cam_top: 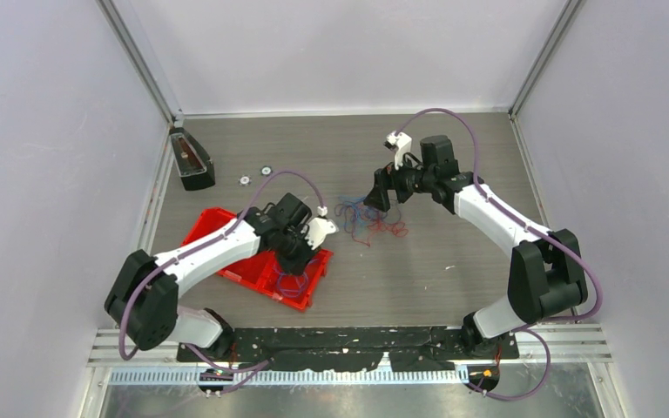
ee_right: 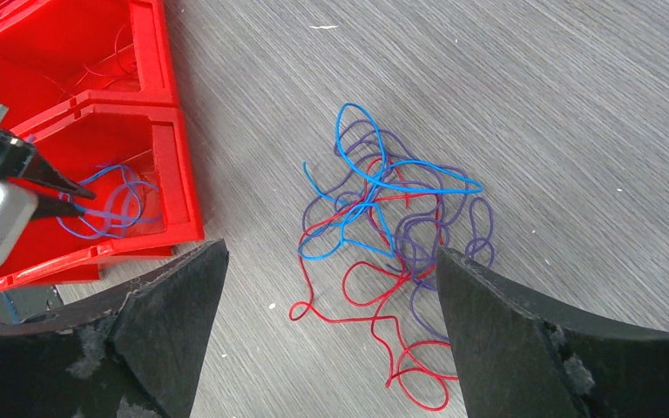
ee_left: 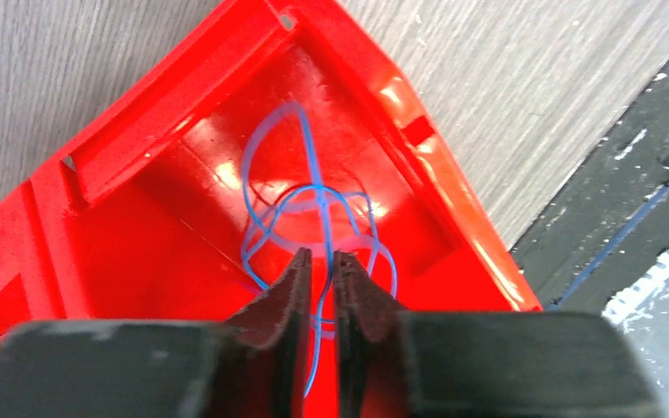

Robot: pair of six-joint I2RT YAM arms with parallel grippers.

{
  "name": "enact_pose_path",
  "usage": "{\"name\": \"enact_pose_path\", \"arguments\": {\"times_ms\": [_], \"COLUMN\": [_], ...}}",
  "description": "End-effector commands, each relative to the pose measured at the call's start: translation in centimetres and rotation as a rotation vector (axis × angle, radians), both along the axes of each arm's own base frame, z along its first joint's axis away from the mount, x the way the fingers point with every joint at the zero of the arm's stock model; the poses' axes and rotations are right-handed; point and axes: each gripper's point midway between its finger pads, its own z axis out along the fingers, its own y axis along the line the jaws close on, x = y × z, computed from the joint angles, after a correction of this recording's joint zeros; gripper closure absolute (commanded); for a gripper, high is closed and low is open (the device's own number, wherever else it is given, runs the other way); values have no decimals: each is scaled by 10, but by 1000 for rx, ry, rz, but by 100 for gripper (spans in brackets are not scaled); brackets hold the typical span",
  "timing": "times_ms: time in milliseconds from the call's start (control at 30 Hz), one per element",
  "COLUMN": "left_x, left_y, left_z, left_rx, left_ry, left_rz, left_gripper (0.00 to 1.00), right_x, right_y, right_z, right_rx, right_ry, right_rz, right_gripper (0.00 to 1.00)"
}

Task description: Untangle the cables

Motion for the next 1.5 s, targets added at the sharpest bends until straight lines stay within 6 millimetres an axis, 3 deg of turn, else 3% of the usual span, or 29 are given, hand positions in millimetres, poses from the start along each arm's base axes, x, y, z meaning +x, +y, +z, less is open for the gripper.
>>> {"name": "enact_pose_path", "arguments": {"times_ms": [0, 167, 333, 433, 533, 633, 767, 867, 967, 1133, 1267, 1333, 1367, 1400, 1467], "left_x": [1, -1, -7, -5, 11, 33, 52, 71, 99, 133, 178, 194, 201, 206, 208], "left_y": [-17, -16, -10, -14, -13, -3, 8, 9, -4, -50, -78, -91, -100, -108, -122], "left_z": [25, 44, 57, 88, 139, 186, 216, 216, 208, 173, 154, 133, 133, 117, 106], "left_rx": [-106, -115, -106, -233, -387, -476, -536, -513, -491, -445, -374, -327, -314, -292, -281], "left_ry": [-38, -44, -43, -99, -270, -462, -561, -600, -613, -476, -454, -432, -431, -394, -353], "left_rz": [24, -12, -32, -38, -8, 60, 142, 162, 123, -172, -256, -281, -297, -310, -334], "left_gripper": [77, 58, 57, 52, 30, 1, 0, 0, 1, 6, 12, 12, 13, 13, 13], "right_x": [2, 3, 5, 5, 4, 8, 11, 12, 17, 15, 9, 5, 4, 2, -1], "right_y": [-2, -1, 0, 0, -3, -8, -21, -28, -31, -38, -52, -60, -65, -67, -73], "right_z": [23, 22, 24, 28, 26, 18, -14, -44, -59, -63, -66, -72, -73, -74, -75], "right_rx": [13, 14, 18, 16, -8, -76, -198, -274, -314, -294, -259, -257, -258, -259, -256], "right_ry": [-80, -73, -77, -92, -96, -99, -34, 41, 72, 113, 183, 211, 220, 226, 233], "right_rz": [0, 6, 9, 17, 25, 43, 55, 61, 63, 38, -1, -17, -26, -29, -39], "right_gripper": [5, 5, 5, 5, 5, 5, 4, 3, 1, 1, 0, 0, 0, 2, 3]}}
